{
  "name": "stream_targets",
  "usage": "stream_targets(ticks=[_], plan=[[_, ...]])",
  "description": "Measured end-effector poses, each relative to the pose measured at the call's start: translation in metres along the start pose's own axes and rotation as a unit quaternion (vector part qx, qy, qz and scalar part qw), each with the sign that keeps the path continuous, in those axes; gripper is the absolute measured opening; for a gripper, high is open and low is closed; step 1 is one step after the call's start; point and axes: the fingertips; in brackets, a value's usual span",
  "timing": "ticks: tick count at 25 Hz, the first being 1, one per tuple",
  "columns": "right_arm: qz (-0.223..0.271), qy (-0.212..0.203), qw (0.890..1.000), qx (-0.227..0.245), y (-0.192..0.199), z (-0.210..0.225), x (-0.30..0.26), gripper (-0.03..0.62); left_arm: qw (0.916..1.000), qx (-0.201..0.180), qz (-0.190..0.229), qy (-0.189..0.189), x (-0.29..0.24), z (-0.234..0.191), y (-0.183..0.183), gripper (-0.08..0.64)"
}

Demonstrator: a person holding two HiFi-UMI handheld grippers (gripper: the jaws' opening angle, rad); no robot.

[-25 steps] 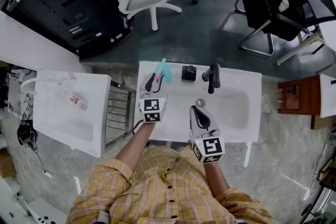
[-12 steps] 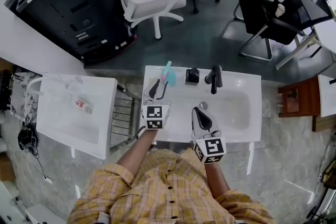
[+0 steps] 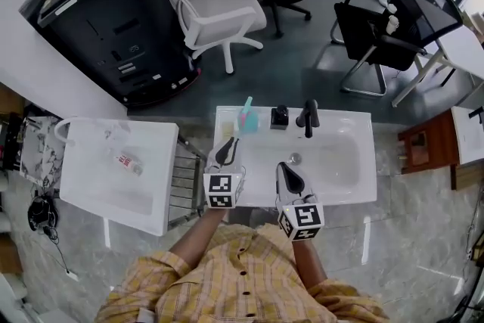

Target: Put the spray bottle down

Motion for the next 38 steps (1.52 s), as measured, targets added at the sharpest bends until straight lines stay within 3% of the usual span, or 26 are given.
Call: stream_targets(ticks=[6,22,38], plan=[[0.005,0.014,1.000,0.001,-0.009,-0.011,0.012,0.001,0.9996,-0.012,0.012,0.023,0.034,0.010,-0.010,-0.002],[0.026,0.039,0.999,0.006,-0.027,-0.040,0.037,0.000,0.9968,-0.024,0.025,0.072,0.106,0.029,-0.025,-0.002],[0.032,0.050,0.998,0.013,-0.033,-0.055,0.055,0.000,0.9956,-0.035,0.024,0.084,0.143,0.037,-0.027,-0.002]])
Point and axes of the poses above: the fingertips, and each gripper's own axes: x backward along the fingers, z to its right, y out of its underside, and after that the axes turned 13 degrees about x, right-handed
